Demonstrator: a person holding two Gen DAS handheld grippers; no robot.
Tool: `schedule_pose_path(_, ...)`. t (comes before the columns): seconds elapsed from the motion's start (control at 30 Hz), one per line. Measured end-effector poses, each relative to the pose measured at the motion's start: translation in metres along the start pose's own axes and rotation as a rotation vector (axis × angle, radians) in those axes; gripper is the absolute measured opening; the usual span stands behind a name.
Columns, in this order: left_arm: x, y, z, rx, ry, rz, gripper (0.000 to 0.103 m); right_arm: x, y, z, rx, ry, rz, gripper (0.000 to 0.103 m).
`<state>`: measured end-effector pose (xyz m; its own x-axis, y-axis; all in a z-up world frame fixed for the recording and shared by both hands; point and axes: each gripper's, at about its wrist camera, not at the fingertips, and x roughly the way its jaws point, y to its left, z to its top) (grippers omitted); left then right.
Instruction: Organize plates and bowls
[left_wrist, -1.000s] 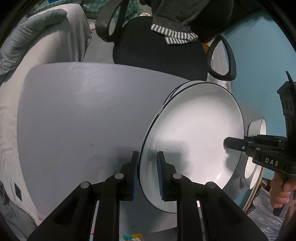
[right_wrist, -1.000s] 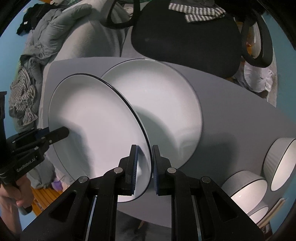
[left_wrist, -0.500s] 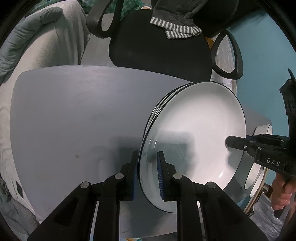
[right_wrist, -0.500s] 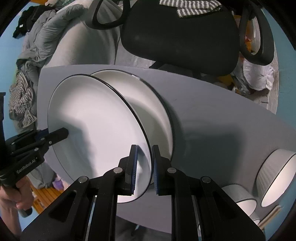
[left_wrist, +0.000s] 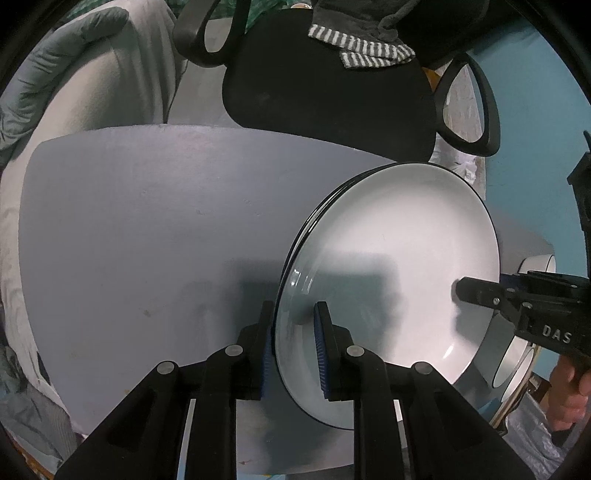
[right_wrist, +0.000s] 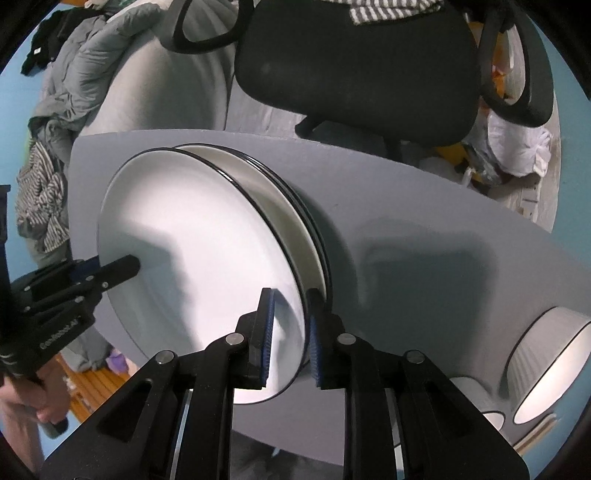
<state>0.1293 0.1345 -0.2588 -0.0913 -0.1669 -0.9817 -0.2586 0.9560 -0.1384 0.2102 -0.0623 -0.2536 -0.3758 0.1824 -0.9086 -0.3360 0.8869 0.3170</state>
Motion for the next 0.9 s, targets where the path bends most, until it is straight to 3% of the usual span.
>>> schedule_pose_path(0.13,0.002,-0.006,0.001,0.008,-0.001,0.019,0.021,0.0,0.004,0.003,0.008,0.027,0.004,0.035)
schedule_pose_path(0.4,0.0,-0.006,-0.003,0.006,-0.01,0.023,0.021,-0.002,0.004,0.004,0.021,0.052,-0.014,0.035)
schedule_pose_path(0.83,-0.008,0.003,-0.014,-0.029,-0.031,-0.011,0.024,-0.011,0.006,-0.004,0.043,0.017,-0.034,0.035)
schedule_pose_path(0.9,-0.009,0.004,-0.016,-0.034,-0.036,-0.016,0.024,-0.013,0.006,-0.005,0.047,-0.002,-0.084,0.041)
